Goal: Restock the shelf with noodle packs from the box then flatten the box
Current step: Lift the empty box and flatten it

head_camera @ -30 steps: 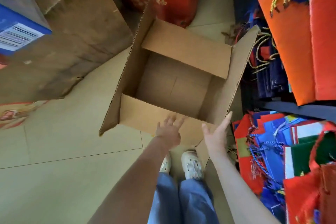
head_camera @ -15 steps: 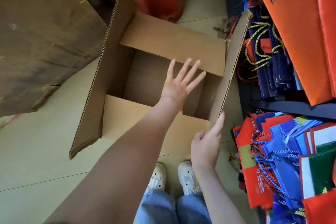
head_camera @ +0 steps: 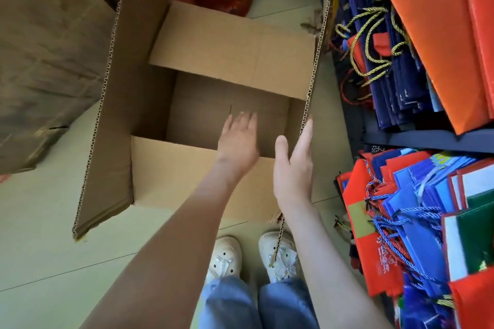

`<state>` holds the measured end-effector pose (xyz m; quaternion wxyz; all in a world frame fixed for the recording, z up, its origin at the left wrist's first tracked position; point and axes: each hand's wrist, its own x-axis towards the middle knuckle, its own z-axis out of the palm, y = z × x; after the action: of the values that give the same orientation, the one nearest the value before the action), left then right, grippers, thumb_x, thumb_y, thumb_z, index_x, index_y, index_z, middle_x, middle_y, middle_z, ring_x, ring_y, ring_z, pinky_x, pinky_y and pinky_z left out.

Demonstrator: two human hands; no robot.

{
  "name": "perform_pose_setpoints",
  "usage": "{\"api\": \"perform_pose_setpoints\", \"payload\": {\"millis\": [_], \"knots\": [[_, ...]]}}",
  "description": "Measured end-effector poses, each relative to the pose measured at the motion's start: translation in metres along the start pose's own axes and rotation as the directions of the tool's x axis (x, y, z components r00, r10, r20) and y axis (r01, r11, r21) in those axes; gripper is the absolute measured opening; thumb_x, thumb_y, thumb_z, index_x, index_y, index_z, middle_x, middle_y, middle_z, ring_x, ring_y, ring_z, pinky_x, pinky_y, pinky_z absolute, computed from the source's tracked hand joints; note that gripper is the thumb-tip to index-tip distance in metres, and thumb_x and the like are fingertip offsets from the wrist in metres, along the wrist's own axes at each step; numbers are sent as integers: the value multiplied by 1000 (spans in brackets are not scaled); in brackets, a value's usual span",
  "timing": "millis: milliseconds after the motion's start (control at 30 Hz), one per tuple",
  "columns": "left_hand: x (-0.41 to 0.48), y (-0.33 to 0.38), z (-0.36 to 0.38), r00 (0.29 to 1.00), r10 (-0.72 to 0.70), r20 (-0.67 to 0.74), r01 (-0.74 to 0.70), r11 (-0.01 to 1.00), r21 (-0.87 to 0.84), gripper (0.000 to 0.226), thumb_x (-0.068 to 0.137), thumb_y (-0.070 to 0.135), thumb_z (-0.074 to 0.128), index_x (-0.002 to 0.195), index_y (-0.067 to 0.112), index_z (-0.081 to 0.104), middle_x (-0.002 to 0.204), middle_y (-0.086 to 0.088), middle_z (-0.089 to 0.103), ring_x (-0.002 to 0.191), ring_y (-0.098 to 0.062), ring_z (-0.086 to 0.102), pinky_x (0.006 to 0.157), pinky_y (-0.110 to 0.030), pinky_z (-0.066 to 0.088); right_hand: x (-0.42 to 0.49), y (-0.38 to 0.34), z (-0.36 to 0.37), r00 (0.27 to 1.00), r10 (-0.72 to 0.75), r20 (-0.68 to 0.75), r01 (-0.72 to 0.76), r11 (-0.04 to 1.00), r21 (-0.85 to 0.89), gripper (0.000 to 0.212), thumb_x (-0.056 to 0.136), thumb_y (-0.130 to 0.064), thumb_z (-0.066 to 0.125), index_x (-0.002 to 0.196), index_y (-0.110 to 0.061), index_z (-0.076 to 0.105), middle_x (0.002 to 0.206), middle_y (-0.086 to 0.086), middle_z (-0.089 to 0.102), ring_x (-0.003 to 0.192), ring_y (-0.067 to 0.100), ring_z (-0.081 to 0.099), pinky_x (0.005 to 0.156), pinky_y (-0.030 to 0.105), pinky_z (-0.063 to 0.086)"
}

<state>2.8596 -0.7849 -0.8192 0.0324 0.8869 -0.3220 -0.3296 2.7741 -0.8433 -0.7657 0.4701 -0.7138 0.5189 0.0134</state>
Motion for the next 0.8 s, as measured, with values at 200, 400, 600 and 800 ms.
{"api": "perform_pose_setpoints", "payload": {"millis": [200, 400, 600, 800], "knots": [[-93, -13, -34, 570, -245, -784, 210, 966, -149, 56, 83, 7, 51, 138, 5, 41, 144, -19, 38, 140, -33, 22, 116, -45, 6, -4, -6, 12, 990, -40, -133, 9, 975, -224, 92, 90, -7, 52, 147, -37, -14, 152, 10, 29, 130, 29, 43, 96, 46, 46], [-106, -70, -89, 420, -613, -669, 700, 688, -191, 91, 75, 19, 65, 146, 8, 10, 143, -27, 38, 133, -45, 33, 111, -57, 13, -9, -16, 14, 987, 9, -161, -59, 950, -308, 94, 88, -3, 52, 144, -43, -12, 153, 7, 26, 104, 37, 60, 78, 53, 53], [-89, -87, -85, 628, -660, -412, 684, 721, -112, 66, 80, 10, 59, 141, 7, 34, 140, -20, 42, 126, -37, 42, 108, -48, 27, -13, -26, 14, 986, 58, -158, -107, 940, -325, 96, 87, 0, 54, 144, -43, -10, 154, 7, 24, 105, 40, 60, 78, 55, 52], [-92, -102, -68, 588, -711, -385, 693, 689, -214, 75, 82, 2, 58, 147, 3, 21, 118, -21, 57, 102, -40, 58, 86, -44, 46, -12, -23, 7, 987, 48, -156, -99, 938, -333, 97, 87, 4, 53, 144, -44, -10, 154, 7, 24, 113, 39, 56, 81, 56, 51]]}}
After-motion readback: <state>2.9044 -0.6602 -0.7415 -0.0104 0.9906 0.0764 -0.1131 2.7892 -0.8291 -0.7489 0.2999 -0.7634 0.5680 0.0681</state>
